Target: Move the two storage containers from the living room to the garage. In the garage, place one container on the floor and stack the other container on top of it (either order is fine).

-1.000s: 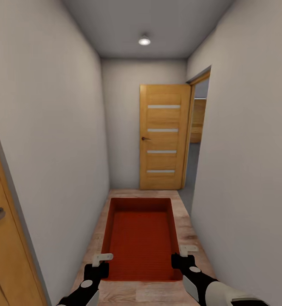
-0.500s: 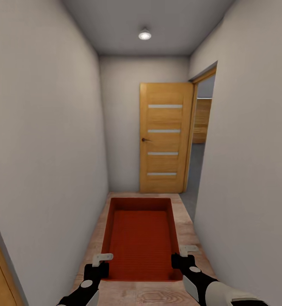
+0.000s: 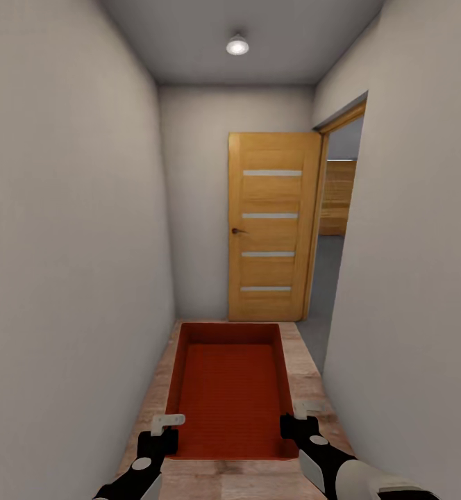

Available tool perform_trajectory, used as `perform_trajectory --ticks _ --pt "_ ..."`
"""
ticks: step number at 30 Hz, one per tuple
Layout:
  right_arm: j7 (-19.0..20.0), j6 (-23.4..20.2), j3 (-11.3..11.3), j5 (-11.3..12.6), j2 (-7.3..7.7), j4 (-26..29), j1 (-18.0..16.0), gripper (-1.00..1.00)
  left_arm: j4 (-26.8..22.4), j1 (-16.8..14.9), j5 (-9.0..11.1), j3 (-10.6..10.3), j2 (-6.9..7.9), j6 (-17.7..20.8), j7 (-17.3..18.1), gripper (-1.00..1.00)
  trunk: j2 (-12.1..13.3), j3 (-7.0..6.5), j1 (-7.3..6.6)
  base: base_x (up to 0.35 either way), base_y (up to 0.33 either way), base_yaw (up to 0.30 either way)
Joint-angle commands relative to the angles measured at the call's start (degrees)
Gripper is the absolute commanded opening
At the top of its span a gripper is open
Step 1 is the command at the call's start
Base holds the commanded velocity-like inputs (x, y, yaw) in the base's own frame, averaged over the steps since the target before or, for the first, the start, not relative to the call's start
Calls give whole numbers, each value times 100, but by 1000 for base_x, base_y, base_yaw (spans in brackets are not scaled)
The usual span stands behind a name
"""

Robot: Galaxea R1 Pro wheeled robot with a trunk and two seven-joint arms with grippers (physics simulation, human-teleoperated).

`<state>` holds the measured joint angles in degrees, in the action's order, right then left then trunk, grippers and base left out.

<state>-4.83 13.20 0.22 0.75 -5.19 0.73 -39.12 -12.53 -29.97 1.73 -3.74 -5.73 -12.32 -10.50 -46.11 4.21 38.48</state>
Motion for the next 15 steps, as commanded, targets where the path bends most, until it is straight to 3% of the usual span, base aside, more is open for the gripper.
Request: perform_trajectory --ticks 1,15 --pt "-80 34 -154 118 1 -21 -1 -100 -13 -9 -26 92 1 -280 -58 -100 -7 10 5 321 0 0" --pt "-80 34 -154 119 1 -21 0 -100 -13 -9 -25 92 1 -280 -58 -100 -7 10 5 322 0 0"
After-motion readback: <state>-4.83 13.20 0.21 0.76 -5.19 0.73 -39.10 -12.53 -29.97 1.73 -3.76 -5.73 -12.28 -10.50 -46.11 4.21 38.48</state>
